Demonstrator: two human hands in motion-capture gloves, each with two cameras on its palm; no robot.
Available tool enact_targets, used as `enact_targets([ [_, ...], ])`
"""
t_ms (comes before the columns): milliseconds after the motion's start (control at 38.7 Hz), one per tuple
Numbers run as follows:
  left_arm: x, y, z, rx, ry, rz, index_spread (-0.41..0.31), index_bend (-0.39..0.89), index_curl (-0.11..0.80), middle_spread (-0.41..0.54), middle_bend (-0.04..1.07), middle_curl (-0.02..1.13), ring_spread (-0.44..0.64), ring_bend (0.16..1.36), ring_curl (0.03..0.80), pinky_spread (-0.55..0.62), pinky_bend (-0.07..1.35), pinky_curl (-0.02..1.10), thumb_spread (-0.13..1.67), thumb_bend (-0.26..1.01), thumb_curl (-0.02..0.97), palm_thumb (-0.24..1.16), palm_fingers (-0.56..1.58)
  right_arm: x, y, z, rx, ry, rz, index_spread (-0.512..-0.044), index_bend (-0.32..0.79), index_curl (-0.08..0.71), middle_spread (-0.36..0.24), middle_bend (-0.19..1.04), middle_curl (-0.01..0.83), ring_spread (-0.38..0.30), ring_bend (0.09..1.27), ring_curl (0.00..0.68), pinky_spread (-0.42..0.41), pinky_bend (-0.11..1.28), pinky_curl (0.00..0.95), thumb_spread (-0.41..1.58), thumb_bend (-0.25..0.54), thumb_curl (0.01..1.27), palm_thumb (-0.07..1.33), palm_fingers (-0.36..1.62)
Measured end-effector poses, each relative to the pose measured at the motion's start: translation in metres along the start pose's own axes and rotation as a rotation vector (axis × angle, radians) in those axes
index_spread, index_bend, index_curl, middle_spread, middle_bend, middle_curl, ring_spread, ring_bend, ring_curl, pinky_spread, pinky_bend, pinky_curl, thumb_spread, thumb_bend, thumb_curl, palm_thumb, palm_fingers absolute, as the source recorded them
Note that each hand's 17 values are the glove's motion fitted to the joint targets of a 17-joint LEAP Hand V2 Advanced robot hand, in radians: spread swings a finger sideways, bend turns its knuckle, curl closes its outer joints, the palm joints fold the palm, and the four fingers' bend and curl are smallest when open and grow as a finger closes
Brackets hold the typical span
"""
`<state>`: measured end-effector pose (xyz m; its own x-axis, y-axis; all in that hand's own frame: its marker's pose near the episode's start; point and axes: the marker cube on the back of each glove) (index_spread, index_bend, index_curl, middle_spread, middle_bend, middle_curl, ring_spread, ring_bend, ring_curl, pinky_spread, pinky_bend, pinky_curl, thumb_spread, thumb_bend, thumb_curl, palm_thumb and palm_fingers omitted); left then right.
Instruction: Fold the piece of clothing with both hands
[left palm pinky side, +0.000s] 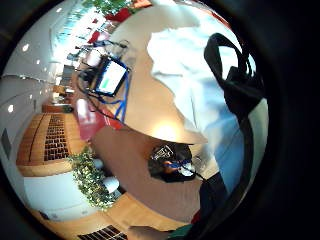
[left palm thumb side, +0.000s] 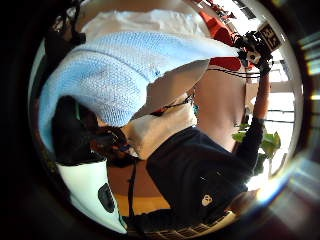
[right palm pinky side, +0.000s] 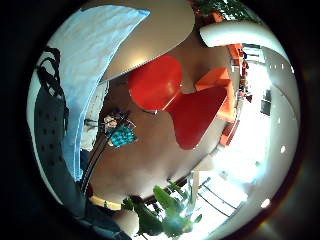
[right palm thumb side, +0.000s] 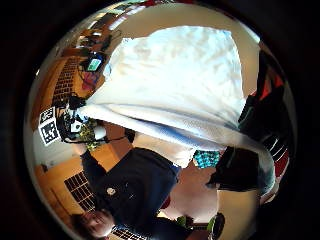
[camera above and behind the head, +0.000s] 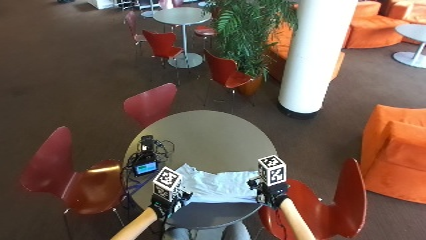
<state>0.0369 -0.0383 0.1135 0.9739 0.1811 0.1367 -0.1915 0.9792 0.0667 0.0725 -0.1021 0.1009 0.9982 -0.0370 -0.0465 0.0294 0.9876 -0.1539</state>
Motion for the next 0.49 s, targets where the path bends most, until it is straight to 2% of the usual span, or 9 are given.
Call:
enact_targets([
  [78, -0.006, 0.002, -0.022, 0.021, -0.029, -0.031, -0.269, 0.17, 0.443, -0.281, 0.33, 0.51, -0.29, 0.33, 0.380, -0.29, 0.30, 0.38, 1.11, -0.02, 0.493, 0.81, 1.18, -0.004, 0.006, -0.029, 0.088, 0.023, -0.007, -0.284, 0.24, 0.466, -0.248, 0.35, 0.528, -0.266, 0.53, 0.467, -0.355, 0.51, 0.384, 0.30, -0.032, 0.70, 0.96, 1.32],
  [181, -0.026, -0.026, -0.031, -0.019, -0.087, -0.133, -0.270, 0.17, 0.445, -0.284, 0.33, 0.52, -0.29, 0.33, 0.387, -0.30, 0.30, 0.39, 1.08, -0.02, 0.506, 0.82, 1.17, 0.000, -0.018, -0.054, 0.151, 0.036, 0.047, -0.285, 0.25, 0.479, -0.247, 0.36, 0.533, -0.267, 0.53, 0.473, -0.355, 0.51, 0.388, 0.28, -0.031, 0.71, 0.96, 1.32],
  [284, -0.043, -0.078, -0.005, -0.087, -0.164, -0.225, -0.272, 0.17, 0.450, -0.286, 0.34, 0.53, -0.30, 0.33, 0.391, -0.29, 0.29, 0.39, 1.06, -0.02, 0.517, 0.82, 1.16, 0.003, -0.064, -0.053, 0.141, 0.030, 0.131, -0.285, 0.25, 0.489, -0.247, 0.36, 0.536, -0.266, 0.53, 0.477, -0.355, 0.51, 0.391, 0.27, -0.032, 0.72, 0.96, 1.31],
  [388, -0.049, -0.122, 0.031, -0.199, -0.172, -0.278, -0.270, 0.17, 0.453, -0.289, 0.34, 0.53, -0.29, 0.32, 0.393, -0.29, 0.28, 0.39, 1.05, -0.02, 0.524, 0.80, 1.15, 0.001, -0.103, -0.037, 0.100, 0.066, 0.218, -0.286, 0.25, 0.497, -0.244, 0.37, 0.538, -0.263, 0.53, 0.479, -0.351, 0.51, 0.394, 0.26, -0.032, 0.73, 0.96, 1.31],
  [491, -0.045, -0.124, 0.040, -0.319, -0.128, -0.329, -0.262, 0.15, 0.449, -0.291, 0.34, 0.54, -0.29, 0.32, 0.397, -0.28, 0.28, 0.40, 1.07, -0.03, 0.520, 0.76, 1.13, -0.021, -0.119, -0.030, 0.131, 0.040, 0.250, -0.286, 0.25, 0.505, -0.246, 0.37, 0.541, -0.262, 0.52, 0.480, -0.342, 0.50, 0.396, 0.26, -0.033, 0.74, 0.96, 1.29],
])
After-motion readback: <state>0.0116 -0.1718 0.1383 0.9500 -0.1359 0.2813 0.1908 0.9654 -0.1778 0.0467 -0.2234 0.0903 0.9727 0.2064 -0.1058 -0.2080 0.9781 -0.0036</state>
